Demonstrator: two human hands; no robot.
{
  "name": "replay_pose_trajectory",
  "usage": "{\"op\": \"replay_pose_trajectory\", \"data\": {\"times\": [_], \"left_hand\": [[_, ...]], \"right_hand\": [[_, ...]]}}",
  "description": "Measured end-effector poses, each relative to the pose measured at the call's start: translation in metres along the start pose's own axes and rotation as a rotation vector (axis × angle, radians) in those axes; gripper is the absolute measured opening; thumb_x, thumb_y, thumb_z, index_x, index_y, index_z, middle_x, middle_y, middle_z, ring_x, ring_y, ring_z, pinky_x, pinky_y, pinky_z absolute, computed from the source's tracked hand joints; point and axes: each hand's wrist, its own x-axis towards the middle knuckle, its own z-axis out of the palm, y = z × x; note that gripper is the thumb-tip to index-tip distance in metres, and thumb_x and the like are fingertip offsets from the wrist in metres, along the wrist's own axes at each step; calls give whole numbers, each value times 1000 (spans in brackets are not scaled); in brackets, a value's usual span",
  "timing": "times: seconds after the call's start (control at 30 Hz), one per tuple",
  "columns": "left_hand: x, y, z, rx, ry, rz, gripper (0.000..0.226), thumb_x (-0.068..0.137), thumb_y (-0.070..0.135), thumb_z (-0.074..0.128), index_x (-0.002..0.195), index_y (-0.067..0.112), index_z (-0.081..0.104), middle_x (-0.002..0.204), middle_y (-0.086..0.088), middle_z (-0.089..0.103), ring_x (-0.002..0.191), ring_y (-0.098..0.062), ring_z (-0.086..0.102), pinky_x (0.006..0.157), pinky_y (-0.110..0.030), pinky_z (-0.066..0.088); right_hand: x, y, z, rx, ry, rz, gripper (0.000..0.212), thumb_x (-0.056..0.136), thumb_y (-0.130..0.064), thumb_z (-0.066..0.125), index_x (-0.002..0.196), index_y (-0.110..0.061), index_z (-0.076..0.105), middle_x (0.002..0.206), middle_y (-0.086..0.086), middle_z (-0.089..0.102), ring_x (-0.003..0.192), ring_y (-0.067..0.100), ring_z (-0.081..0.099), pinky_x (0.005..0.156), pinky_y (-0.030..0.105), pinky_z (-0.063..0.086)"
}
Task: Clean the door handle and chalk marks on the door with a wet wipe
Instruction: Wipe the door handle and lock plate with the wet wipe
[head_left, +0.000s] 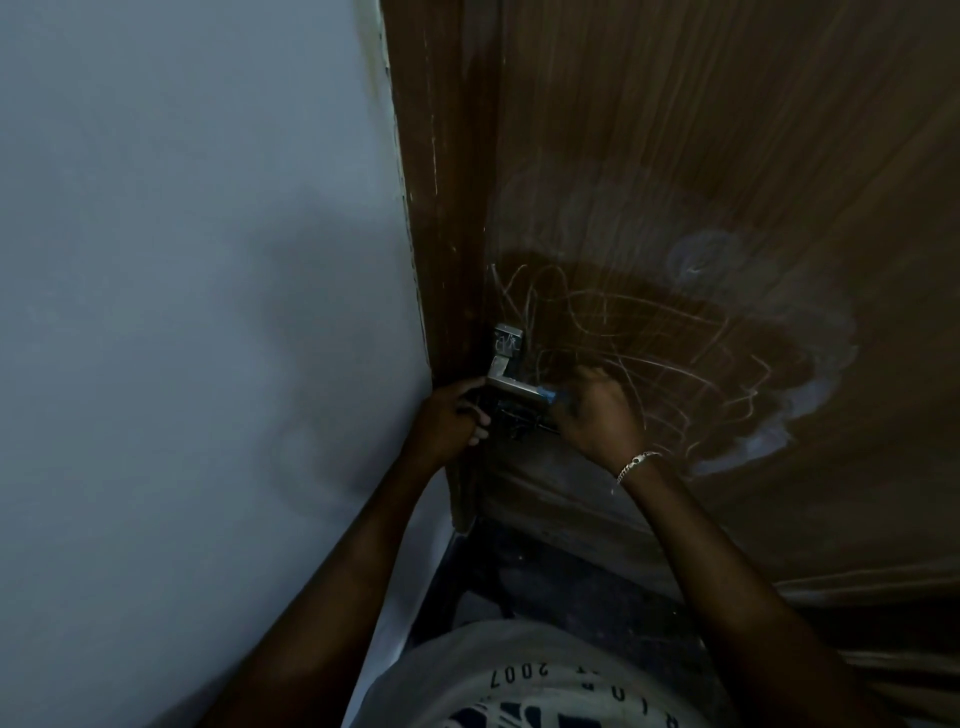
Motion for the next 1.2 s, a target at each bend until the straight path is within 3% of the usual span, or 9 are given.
{"op": "replay_pose_trajectory", "data": {"times": [0.13,0.27,0.4,0.6,0.77,0.93,1.03,1.2], "left_hand": [[2,-1,1,-4,14,12,57,94,-7,48,143,22,48,94,-10,68,78,-21,67,64,-24,55],[0,-1,3,-21,27,26,52,95,-4,50,141,21,50,92,-9,67,75,-19,66,62,-22,55],[0,0,3,-28,27,24,48,97,0,51,140,22,51,92,-9,67,74,-18,66,62,-22,55],[-1,-1,3,-15,29,31,48,98,2,52,141,23,50,92,-9,68,73,-17,66,61,-20,55],[-1,2,2,-14,19,21,48,97,2,53,141,21,50,89,-5,67,72,-15,65,62,-20,54],[-3,1,2,-15,17,34,48,98,2,51,141,23,51,88,-3,66,71,-13,64,62,-19,54],[-2,1,3,-24,26,32,46,98,5,54,141,22,51,90,-5,67,72,-14,65,65,-22,55],[0,1,1,-16,32,51,45,97,3,53,139,20,53,93,-8,68,73,-16,65,67,-24,55]], "right_hand": [[-7,4,2,42,33,-49,10,85,-18,72,94,-16,76,98,2,69,88,21,62,77,37,52],[2,1,2,77,64,-7,14,82,-7,73,94,-13,74,96,1,70,86,12,64,75,11,43],[4,-2,6,17,41,-180,22,76,5,73,90,-12,73,91,3,70,83,19,65,72,26,50],[13,-3,0,76,55,-91,20,79,4,71,86,-15,77,88,1,74,81,16,68,75,17,46],[12,-6,8,1,-49,-192,24,72,6,71,86,-13,75,93,5,73,88,24,67,76,32,54],[11,3,-4,1,18,-183,26,71,5,73,85,-17,76,88,1,74,82,19,68,77,19,45],[18,-9,10,-34,-47,-210,31,71,7,73,92,-16,75,92,6,73,85,24,67,74,31,54],[5,-4,7,38,-22,-217,25,73,6,73,88,-14,75,94,1,74,88,21,65,81,30,51]]}}
